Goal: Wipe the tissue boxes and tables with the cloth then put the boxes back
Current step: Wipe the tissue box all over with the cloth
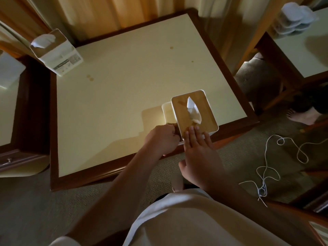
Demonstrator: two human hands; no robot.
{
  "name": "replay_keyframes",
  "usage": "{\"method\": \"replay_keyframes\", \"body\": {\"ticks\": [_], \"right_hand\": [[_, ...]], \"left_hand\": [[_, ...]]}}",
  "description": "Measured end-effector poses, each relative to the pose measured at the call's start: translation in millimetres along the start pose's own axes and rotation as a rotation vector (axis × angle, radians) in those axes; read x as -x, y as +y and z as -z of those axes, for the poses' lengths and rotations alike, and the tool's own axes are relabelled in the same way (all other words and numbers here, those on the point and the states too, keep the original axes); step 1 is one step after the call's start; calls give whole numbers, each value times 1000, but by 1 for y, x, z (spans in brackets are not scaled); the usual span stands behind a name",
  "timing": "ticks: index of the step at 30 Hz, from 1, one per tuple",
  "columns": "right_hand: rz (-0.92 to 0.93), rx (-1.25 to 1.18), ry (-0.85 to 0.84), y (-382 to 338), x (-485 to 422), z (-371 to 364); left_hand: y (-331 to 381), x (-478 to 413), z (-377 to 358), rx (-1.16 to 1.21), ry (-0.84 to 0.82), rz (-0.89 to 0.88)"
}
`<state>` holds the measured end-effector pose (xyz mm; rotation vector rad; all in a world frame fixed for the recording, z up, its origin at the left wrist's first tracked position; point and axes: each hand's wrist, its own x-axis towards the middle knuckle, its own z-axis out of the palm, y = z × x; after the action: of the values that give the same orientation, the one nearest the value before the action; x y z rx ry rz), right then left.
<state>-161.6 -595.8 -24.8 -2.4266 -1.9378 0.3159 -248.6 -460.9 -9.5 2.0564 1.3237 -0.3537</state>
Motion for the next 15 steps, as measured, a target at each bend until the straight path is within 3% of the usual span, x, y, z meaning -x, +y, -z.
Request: {"method": "replay_keyframes", "body": {"ticks": [4, 7, 10, 15], "right_hand": [[15, 2, 19, 1, 0, -2], [32, -1, 28, 4, 0, -1], [43, 7, 37, 6, 0, -2], [47, -4, 22, 6, 0, -1]], "left_hand": [[-11, 13, -3, -28, 332, -114], [-18, 14, -7, -101, 381, -210], [-16, 9, -7, -209, 271, -126], [-4, -17, -9, -215, -110, 71]]}}
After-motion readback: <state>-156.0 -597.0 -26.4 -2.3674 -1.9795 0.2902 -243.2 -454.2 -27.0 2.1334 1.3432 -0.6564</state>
